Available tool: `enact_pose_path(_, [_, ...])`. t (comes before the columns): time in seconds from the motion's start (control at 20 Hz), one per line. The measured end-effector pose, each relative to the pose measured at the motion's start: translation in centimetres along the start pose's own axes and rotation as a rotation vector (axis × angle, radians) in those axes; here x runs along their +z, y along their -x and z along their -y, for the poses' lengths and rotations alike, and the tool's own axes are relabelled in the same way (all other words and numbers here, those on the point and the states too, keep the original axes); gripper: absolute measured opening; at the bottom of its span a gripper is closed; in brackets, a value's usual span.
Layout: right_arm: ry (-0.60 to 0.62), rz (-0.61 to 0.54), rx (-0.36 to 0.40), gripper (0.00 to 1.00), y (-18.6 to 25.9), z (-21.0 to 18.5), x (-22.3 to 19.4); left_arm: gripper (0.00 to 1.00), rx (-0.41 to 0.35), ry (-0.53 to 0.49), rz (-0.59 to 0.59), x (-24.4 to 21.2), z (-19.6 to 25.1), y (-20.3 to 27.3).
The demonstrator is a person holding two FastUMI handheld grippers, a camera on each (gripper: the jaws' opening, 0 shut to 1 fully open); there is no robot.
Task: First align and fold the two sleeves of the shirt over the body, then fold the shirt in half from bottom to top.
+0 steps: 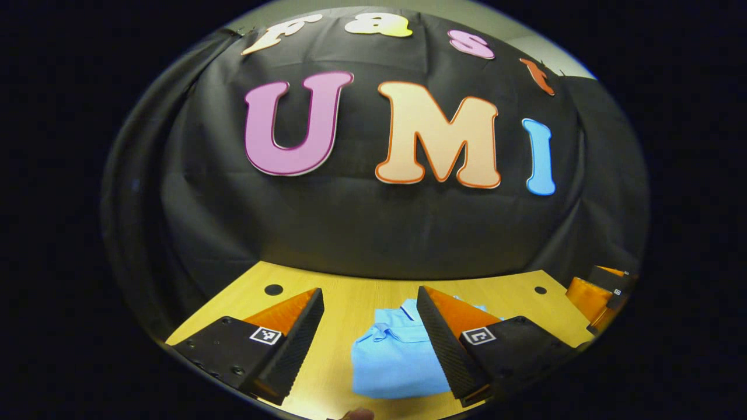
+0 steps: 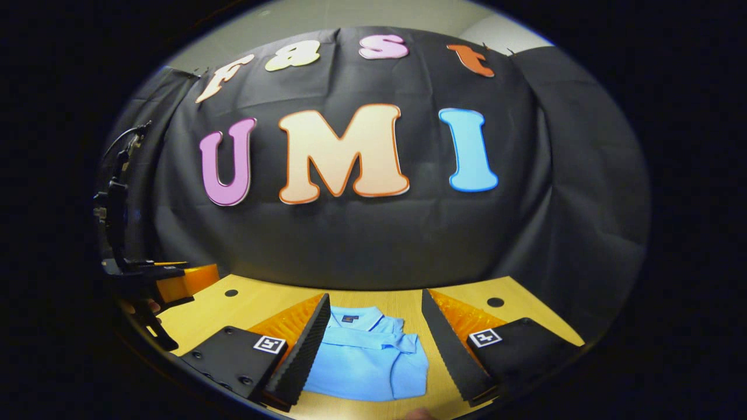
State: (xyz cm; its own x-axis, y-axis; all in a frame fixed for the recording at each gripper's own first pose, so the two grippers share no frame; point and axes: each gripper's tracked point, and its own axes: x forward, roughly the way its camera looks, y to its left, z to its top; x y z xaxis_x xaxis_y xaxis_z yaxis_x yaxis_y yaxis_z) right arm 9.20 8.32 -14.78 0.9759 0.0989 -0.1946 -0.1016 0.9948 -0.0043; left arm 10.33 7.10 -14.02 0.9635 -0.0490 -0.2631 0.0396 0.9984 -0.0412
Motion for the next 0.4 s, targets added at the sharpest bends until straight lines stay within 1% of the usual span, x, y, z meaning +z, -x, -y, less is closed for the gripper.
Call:
enact_pose_path(0.1, [0.003, 0.031, 0.003, 0.98, 2.5, 0.0, 1.4, 0.95, 0.007, -0.009, 0.046, 1.5, 0.0, 2.9])
enact_pose_path(0.15, [-0.009, 0.041, 0.005, 0.94, 3.8, 0.0, 2.1, 0.95, 0.011, -0.018, 0.059, 1.9, -0.1, 4.3])
enact_pose_path(0.2, [-0.018, 0.06, 0.003, 0.98, 4.9, 0.1, 2.7, 0.95, 0.013, -0.024, 0.069, 2.6, 0.0, 5.5])
enact_pose_path(0.3, [-0.014, 0.102, -0.008, 0.97, 7.1, 0.8, 4.1, 0.95, 0.016, -0.036, 0.101, 3.6, 0.3, 7.6])
enact_pose_path(0.4, [0.013, 0.122, -0.016, 0.97, 8.4, 1.3, 4.6, 0.94, 0.015, -0.048, 0.111, 3.6, 0.6, 9.1])
